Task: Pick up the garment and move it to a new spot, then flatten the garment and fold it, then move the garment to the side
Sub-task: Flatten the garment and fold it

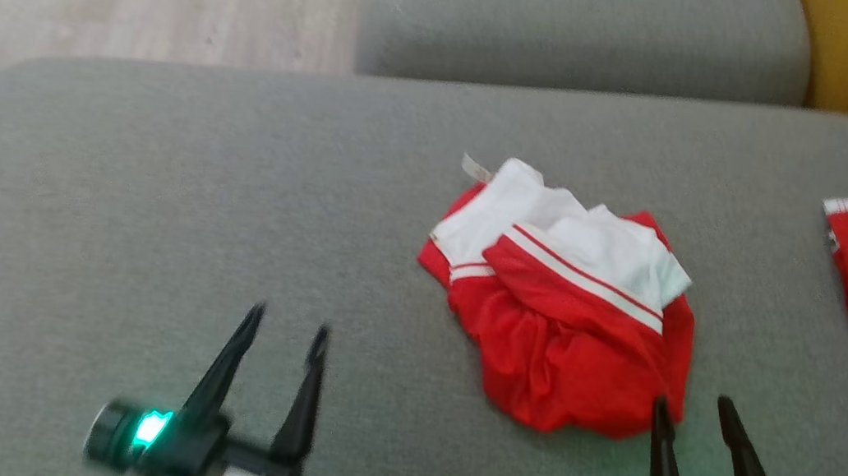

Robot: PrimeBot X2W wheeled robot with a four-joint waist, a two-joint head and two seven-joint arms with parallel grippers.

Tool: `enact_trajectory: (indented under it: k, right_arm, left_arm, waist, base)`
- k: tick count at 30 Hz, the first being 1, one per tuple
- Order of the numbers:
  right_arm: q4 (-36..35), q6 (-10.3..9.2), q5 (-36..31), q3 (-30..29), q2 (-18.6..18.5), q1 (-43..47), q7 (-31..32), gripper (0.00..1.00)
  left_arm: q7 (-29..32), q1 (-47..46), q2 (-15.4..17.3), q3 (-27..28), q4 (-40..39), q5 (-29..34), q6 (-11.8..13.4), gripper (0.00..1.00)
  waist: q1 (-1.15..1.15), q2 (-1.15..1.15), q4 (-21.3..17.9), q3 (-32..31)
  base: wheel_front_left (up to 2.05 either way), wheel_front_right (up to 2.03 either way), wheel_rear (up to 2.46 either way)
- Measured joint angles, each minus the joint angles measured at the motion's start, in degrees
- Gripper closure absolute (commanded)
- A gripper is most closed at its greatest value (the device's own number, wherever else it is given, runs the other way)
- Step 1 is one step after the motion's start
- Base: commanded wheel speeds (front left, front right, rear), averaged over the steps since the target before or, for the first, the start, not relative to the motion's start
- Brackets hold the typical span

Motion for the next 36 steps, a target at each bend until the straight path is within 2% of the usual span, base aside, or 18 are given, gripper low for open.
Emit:
enact_trajectory:
  k: [4, 9, 14, 19, 23, 26, 29, 33, 36]
  right_arm:
    - [-0.5, 0.00, -0.3, 1.0, -0.1, -2.6, 0.0, 0.00]
    - [-0.8, 0.00, -0.5, 2.1, -0.2, -7.2, 0.0, 0.00]
    - [-0.9, 0.00, -0.7, 3.4, -0.3, -9.0, 0.0, 0.00]
    - [-0.9, 0.00, -0.7, 4.2, -0.3, -11.2, 0.0, 0.00]
    - [-0.9, 0.00, -0.7, 4.6, -0.4, -12.2, 0.0, 0.00]
    - [-0.9, 0.00, -0.7, 4.7, -0.4, -12.2, 0.0, 0.00]
    - [-0.9, 0.00, -0.7, 4.8, -0.4, -12.2, 0.0, 0.00]
    - [-0.9, 0.00, -0.8, 5.2, -0.4, -12.2, 0.0, 0.00]
    - [-0.9, 0.00, -0.8, 5.4, -0.4, -12.2, 0.0, 0.00]
  left_arm:
    - [0.0, -9.3, -0.2, -2.6, 4.1, -0.9, -3.1, 0.00]
    - [-0.1, -22.8, -0.5, -6.2, 13.9, -3.6, -7.8, 0.00]
    - [1.5, -34.7, -0.7, -10.3, 25.2, -8.9, -9.9, 0.00]
    - [6.8, -41.8, -0.3, -21.1, 30.6, -21.9, -9.9, 0.00]
    - [9.0, -44.6, 1.5, -25.5, 34.7, -28.3, -10.3, 0.00]
    - [8.4, -46.2, 3.3, -27.1, 38.3, -29.3, -10.3, 0.00]
    - [5.3, -48.0, 3.3, -27.0, 42.0, -28.6, -10.2, 0.00]
    - [5.8, -48.9, 2.3, -27.5, 45.5, -30.3, -10.3, 0.00]
    - [8.7, -48.8, 1.5, -30.8, 43.8, -34.7, -10.3, 0.00]
  waist:
    - [0.01, 0.00, -1.8, 3.3]
    - [0.02, 0.00, -4.6, 8.0]
    - [0.02, 0.00, -7.8, 12.2]
    - [0.01, 0.00, -11.2, 15.3]
    - [0.00, 0.00, -13.5, 16.8]
    - [0.01, 0.00, -14.6, 17.5]
    - [0.01, 0.00, -15.1, 17.8]
    - [0.00, 0.00, -15.2, 17.4]
    - [-0.01, 0.00, -15.3, 17.2]
  base:
    - [0.00, 0.00, 0.00]
    - [0.00, 0.00, 0.00]
    - [0.00, 0.00, 0.00]
    - [0.00, 0.00, 0.00]
    - [0.00, 0.00, 0.00]
    - [0.00, 0.00, 0.00]
    - [0.00, 0.00, 0.00]
    - [0.00, 0.00, 0.00]
    - [0.00, 0.00, 0.00]
